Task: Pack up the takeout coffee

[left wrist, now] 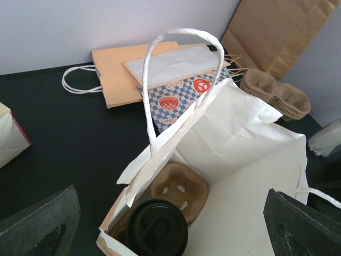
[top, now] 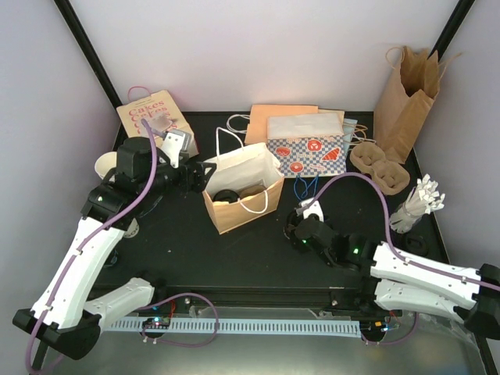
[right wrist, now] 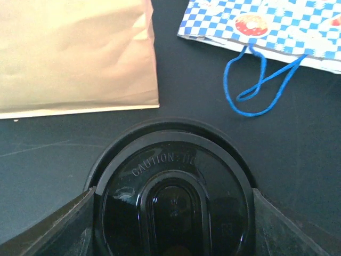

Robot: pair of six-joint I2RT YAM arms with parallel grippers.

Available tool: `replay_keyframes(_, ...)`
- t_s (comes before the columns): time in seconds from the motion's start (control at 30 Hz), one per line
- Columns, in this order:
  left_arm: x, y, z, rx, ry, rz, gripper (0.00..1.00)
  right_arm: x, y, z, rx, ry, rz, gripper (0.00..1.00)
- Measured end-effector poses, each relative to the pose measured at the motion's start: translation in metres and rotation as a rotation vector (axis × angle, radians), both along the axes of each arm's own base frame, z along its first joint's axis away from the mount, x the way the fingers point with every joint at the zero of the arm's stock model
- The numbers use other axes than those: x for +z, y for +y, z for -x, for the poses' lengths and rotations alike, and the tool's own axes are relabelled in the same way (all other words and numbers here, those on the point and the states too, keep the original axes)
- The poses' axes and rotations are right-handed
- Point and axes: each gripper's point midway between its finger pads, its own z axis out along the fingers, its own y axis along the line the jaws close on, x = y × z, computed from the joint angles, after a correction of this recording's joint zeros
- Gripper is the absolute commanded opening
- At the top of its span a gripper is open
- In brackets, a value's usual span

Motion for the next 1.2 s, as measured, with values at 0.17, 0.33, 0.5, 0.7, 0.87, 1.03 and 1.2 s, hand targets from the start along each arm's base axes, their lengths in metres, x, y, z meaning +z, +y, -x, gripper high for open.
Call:
replay_keyframes(0.17, 0.002, 0.0, 0.001, 0.001, -0.005, 0.004, 0.97, -0.02, 0.016, -0.001, 0.028, 0.03, -0.007, 0.31)
replay_keyframes(0.33, 0.001, 0.0, 0.001, 0.002, -0.003, 0.006, 0.97, -0.024, 0.031, -0.005, 0.043, 0.044, -0.008, 0.32)
replay_keyframes(0.5, -0.002, 0.001, 0.002, 0.003, 0.003, 0.004, 0.97, -0.024, 0.041, -0.006, 0.058, 0.066, 0.0, 0.32)
replay_keyframes(0.7, -0.002, 0.001, 0.003, 0.003, 0.003, 0.004, 0.97, -0.025, 0.053, -0.009, 0.074, 0.109, 0.059, 0.32)
replay_keyframes(0.87, -0.002, 0.001, 0.003, 0.002, 0.003, 0.004, 0.97, -0.026, 0.058, -0.011, 0.079, 0.12, 0.085, 0.32)
replay_keyframes(1.03, -0.002, 0.002, 0.003, 0.005, 0.003, 0.002, 0.97, -0.028, 0.061, -0.014, 0.076, 0.125, 0.095, 0.32)
replay_keyframes(1.2, -0.002, 0.003, 0.004, 0.008, 0.001, 0.001, 0.97, -0.029, 0.066, -0.019, 0.071, 0.144, 0.092, 0.32)
